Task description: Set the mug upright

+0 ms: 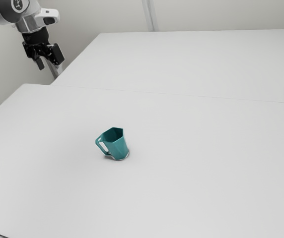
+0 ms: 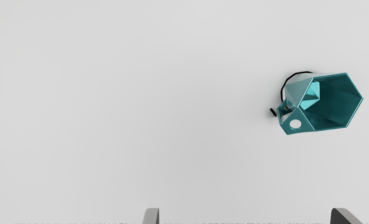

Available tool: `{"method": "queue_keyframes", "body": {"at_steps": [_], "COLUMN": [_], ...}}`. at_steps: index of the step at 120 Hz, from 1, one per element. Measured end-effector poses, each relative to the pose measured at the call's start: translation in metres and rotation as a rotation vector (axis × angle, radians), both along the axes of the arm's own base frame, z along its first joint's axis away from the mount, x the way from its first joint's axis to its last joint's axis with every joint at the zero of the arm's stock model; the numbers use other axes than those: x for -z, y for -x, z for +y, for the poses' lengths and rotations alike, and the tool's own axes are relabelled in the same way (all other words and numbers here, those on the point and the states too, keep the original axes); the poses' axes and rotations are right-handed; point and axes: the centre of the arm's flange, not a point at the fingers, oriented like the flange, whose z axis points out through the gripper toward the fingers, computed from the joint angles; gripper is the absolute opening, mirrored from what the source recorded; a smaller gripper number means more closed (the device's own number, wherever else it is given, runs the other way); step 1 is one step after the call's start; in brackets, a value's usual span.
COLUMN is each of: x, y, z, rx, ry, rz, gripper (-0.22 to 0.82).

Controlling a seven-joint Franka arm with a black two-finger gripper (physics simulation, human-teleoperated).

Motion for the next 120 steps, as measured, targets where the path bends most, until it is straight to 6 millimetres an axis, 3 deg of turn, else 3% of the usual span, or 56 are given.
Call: {"method": "queue_keyframes", "body": {"at_steps": [120], "x": [0.0016], "y": [0.0021], "z": [-0.0002], "rx": [-0.052], "ry": [0.001], "rz": [0.017], "gripper": [0.60]}}
